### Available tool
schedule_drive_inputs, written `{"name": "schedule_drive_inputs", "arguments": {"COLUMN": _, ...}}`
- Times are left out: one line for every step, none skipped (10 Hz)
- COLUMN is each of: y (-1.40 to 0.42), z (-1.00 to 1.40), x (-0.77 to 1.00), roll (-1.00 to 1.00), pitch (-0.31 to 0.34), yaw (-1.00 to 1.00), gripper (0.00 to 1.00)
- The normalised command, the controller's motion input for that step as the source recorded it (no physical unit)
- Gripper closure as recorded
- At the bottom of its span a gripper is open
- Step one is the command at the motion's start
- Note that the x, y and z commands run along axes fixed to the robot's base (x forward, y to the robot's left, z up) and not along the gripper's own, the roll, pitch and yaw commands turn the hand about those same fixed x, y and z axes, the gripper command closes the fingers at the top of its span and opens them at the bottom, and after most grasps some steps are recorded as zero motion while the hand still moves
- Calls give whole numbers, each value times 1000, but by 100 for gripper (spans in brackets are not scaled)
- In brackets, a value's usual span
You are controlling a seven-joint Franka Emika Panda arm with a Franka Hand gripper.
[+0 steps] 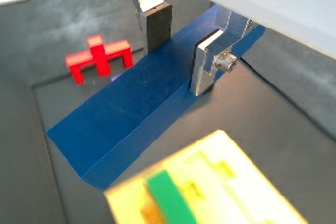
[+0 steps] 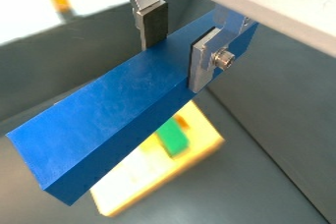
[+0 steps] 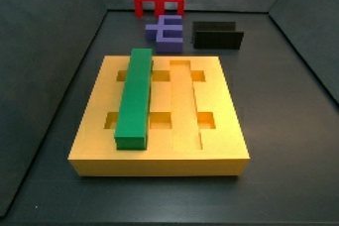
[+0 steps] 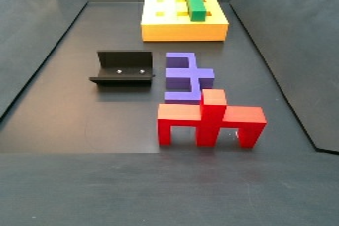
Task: Pick up the blue object. Move up. Move to above the board. Insert the blue object.
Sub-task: Move to above the board.
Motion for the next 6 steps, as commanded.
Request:
{"name": "schedule_drive_inputs", "arguments": {"y": -1400, "z": 345, "x": 558, "roll": 3, "pitch": 70, "yaw": 1000, "gripper": 100}}
{"name": "schedule_drive_inputs", "arguments": {"y": -495, "z": 128, "x": 223, "roll": 11, "pitch": 78, "yaw": 1000, "gripper": 100}}
{"name": "schedule_drive_inputs", "arguments": {"y": -130, "z": 40, "x": 109, "roll": 12, "pitch": 83, "yaw": 1000, "gripper": 100}}
{"name": "schedule_drive_inputs", "arguments": {"y": -45, "z": 28, "x": 25, "roll": 5, "pitch": 75, "yaw": 1000, "gripper": 100}}
{"name": "schedule_drive_inputs", "arguments": {"y": -51, "z": 34, "x": 12, "roll": 7, "pitch": 77, "yaw": 1000, "gripper": 100}}
{"name": "schedule_drive_inputs", "arguments": {"y": -29, "z": 31, "x": 24, "roll": 7, "pitch": 84, "yaw": 1000, "gripper": 100}}
